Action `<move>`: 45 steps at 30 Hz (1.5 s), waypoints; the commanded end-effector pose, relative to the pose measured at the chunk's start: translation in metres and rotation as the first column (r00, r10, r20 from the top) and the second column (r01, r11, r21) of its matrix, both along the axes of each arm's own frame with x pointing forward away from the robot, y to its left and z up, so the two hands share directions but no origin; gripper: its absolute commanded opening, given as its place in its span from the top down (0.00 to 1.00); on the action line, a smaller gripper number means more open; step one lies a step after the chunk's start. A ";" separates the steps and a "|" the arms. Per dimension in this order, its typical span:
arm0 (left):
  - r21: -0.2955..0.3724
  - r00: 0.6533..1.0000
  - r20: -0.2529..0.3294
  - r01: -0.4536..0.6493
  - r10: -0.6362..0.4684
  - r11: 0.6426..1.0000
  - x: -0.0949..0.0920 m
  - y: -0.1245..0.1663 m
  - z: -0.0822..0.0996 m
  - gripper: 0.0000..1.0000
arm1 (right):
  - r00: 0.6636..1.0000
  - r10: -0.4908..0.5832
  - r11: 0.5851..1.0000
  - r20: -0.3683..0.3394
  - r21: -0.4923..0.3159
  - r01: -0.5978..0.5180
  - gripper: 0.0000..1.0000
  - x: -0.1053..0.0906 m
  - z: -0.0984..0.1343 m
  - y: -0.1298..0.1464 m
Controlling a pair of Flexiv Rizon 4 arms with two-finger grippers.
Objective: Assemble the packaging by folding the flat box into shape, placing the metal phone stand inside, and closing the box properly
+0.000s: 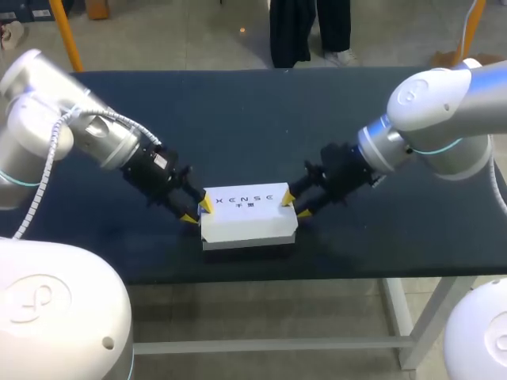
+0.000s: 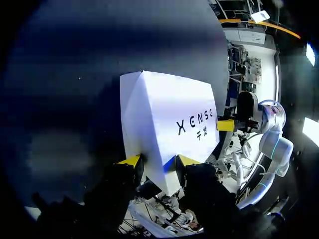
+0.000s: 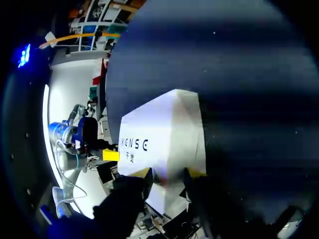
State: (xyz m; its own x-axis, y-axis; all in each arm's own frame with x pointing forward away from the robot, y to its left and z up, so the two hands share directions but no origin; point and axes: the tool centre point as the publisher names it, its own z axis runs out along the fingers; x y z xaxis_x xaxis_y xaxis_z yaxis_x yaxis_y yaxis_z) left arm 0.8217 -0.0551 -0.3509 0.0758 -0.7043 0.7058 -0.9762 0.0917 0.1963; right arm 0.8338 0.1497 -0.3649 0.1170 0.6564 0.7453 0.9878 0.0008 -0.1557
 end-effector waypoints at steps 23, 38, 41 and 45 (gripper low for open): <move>0.018 0.993 -0.116 0.019 -0.017 1.000 0.008 -0.009 0.013 0.57 | 0.995 0.000 1.000 -0.101 -0.007 0.000 0.54 0.010 0.012 0.008; 0.008 0.984 -0.178 0.023 -0.021 1.000 0.015 -0.011 0.018 0.60 | 0.982 0.004 1.000 -0.191 -0.009 -0.006 0.53 0.023 0.017 0.010; 0.006 0.982 -0.190 0.024 -0.023 1.000 0.015 -0.010 0.018 0.59 | 0.979 0.004 1.000 -0.202 -0.011 -0.006 0.53 0.024 0.018 0.010; 0.008 0.980 -0.197 0.022 -0.020 1.000 0.016 -0.009 0.018 0.59 | 0.977 0.006 1.000 -0.213 -0.016 -0.009 0.53 0.025 0.019 0.010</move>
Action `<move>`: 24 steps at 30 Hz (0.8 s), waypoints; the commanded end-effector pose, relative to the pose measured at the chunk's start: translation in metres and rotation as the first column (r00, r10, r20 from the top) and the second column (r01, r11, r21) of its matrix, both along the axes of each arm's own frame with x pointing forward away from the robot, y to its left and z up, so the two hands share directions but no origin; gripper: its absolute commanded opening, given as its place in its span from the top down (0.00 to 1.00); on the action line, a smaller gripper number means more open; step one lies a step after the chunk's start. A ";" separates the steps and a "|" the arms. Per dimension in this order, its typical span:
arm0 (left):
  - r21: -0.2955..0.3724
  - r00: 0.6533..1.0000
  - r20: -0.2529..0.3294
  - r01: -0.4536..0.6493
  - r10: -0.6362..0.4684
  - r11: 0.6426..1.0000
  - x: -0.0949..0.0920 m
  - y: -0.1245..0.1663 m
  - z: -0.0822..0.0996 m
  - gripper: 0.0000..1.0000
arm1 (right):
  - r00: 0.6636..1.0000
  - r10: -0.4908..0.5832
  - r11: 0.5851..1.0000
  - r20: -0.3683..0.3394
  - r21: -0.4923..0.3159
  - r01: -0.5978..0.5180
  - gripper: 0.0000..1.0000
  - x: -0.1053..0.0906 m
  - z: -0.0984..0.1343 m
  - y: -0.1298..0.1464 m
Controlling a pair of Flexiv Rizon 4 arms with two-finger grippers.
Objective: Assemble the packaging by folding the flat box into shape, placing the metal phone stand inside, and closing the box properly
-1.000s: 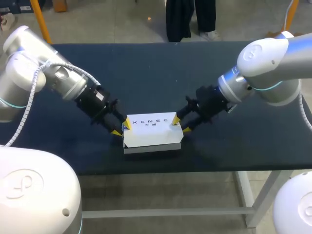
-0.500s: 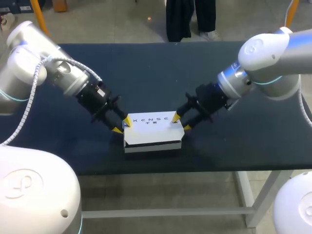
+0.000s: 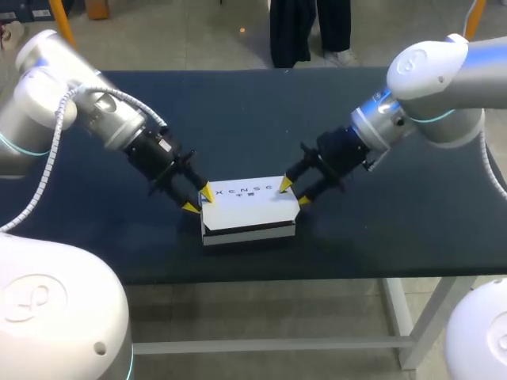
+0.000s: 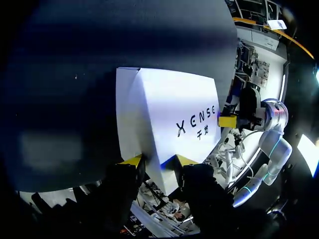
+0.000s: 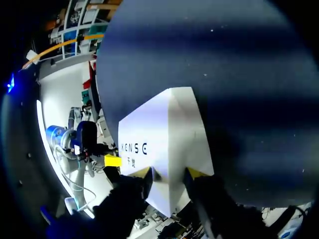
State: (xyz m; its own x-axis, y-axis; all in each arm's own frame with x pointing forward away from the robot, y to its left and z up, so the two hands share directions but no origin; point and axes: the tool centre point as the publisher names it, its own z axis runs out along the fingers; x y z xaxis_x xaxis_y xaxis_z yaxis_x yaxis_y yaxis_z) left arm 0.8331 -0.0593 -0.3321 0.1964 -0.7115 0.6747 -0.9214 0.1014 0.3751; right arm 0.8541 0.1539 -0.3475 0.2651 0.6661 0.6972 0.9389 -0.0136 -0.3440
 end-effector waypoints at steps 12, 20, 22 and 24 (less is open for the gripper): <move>0.004 1.000 -0.029 0.009 -0.009 1.000 0.005 -0.002 0.000 0.59 | 0.999 0.018 1.000 -0.036 -0.016 -0.019 0.53 0.004 0.004 0.003; 0.010 0.999 -0.049 0.009 -0.008 1.000 0.006 -0.001 0.003 0.58 | 0.998 0.028 0.999 -0.053 -0.023 -0.029 0.53 0.005 0.007 0.003; 0.010 0.998 -0.055 0.010 -0.010 1.000 0.006 0.000 0.003 0.58 | 0.998 0.029 0.999 -0.057 -0.026 -0.031 0.53 0.005 0.008 0.003; 0.012 0.998 -0.061 0.011 -0.010 1.000 0.006 0.000 0.004 0.58 | 0.998 0.029 0.999 -0.061 -0.028 -0.031 0.53 0.006 0.009 0.004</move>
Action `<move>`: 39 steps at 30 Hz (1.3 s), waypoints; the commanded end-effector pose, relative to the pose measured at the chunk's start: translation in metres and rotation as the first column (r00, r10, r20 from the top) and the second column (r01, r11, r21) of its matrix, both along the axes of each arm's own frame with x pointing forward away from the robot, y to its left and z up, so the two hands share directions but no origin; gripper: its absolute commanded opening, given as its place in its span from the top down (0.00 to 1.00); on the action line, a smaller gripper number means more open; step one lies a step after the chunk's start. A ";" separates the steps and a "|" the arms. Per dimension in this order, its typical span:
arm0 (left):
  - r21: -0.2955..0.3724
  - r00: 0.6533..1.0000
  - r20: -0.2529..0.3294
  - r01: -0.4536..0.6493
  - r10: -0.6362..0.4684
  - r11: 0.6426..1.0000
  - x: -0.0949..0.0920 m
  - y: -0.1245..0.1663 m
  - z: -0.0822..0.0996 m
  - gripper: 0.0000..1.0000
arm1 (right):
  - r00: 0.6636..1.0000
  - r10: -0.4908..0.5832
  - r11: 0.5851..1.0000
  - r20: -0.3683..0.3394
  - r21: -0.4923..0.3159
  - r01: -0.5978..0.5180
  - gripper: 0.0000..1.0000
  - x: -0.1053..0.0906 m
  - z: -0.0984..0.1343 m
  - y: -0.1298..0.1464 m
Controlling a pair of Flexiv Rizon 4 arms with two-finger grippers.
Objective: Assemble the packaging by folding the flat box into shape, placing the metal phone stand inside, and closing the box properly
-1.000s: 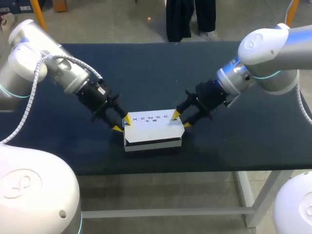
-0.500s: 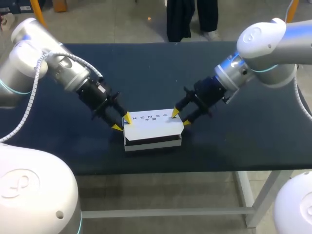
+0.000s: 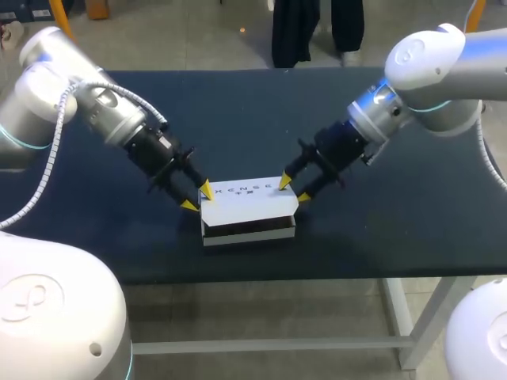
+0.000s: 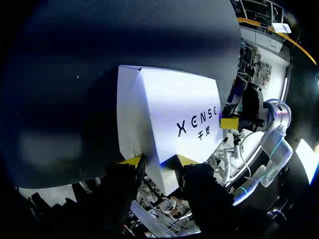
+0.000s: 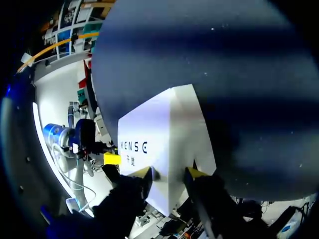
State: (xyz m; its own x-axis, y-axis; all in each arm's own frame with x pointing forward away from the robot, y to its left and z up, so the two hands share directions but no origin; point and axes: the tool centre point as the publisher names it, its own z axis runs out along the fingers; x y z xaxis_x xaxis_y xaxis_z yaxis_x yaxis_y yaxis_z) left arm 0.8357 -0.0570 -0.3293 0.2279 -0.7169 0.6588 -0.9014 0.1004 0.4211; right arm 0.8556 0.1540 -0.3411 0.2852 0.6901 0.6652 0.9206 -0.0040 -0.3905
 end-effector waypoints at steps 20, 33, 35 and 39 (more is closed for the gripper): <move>0.009 0.998 -0.067 0.020 -0.020 1.000 0.010 0.000 0.007 0.61 | 0.997 0.020 0.999 -0.081 -0.026 -0.022 0.53 0.012 0.006 0.004; -0.003 0.993 -0.114 0.041 -0.041 0.999 0.014 0.001 0.013 0.65 | 0.992 0.022 0.999 -0.123 -0.031 -0.026 0.54 0.016 0.009 0.004; -0.002 0.992 -0.117 0.040 -0.040 0.999 0.015 0.001 0.014 0.65 | 0.991 0.023 0.999 -0.129 -0.031 -0.027 0.54 0.017 0.009 0.004; 0.002 0.991 -0.130 0.043 -0.042 0.999 0.017 -0.001 0.015 0.64 | 0.989 0.021 0.999 -0.144 -0.034 -0.026 0.54 0.018 0.010 0.004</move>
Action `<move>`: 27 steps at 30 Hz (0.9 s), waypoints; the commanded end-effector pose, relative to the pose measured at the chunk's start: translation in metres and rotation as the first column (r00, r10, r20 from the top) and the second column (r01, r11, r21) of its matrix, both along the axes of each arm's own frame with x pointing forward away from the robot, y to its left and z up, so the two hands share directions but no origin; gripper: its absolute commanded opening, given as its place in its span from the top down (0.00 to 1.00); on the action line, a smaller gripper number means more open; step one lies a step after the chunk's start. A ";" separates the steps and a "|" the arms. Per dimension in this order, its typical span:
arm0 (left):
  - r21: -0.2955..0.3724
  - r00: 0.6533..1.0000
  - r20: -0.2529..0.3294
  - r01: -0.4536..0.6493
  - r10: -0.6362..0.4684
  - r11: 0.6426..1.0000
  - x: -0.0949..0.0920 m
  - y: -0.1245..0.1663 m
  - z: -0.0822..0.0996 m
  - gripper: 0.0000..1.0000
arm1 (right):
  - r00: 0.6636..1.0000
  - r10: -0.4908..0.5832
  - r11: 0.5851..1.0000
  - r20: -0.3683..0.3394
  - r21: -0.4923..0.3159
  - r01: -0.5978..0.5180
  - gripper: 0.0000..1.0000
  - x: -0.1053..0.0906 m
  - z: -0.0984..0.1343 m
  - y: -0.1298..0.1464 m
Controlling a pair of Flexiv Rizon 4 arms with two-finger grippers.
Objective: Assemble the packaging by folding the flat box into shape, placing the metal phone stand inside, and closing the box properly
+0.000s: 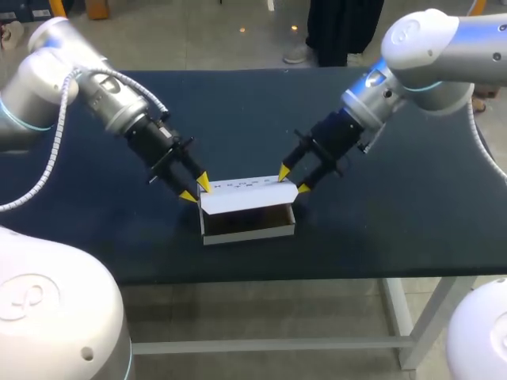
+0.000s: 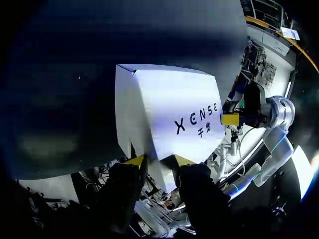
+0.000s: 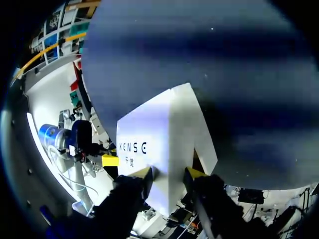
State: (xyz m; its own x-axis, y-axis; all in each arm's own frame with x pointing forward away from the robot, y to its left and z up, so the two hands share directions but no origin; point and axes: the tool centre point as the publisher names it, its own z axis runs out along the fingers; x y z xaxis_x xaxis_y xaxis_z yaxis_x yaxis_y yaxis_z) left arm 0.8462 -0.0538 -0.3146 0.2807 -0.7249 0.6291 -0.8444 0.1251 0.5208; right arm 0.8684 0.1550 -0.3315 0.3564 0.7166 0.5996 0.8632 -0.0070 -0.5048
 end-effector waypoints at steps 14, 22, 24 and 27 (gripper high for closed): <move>-0.006 0.998 -0.058 0.010 -0.010 1.000 0.009 -0.007 0.003 0.65 | 0.999 0.009 1.000 -0.051 -0.007 -0.009 0.54 0.010 0.001 0.006; 0.010 0.995 -0.102 -0.004 0.005 1.000 0.012 -0.010 0.005 0.67 | 0.998 0.001 1.000 -0.069 -0.013 -0.002 0.55 0.012 0.003 0.007; 0.016 0.994 -0.109 -0.005 0.007 1.000 0.013 -0.011 0.005 0.67 | 0.997 0.000 1.000 -0.074 -0.015 -0.001 0.55 0.013 0.003 0.007; 0.019 0.993 -0.120 -0.003 0.006 1.000 0.015 -0.012 0.006 0.66 | 0.997 -0.004 1.000 -0.083 -0.016 0.002 0.55 0.014 0.004 0.007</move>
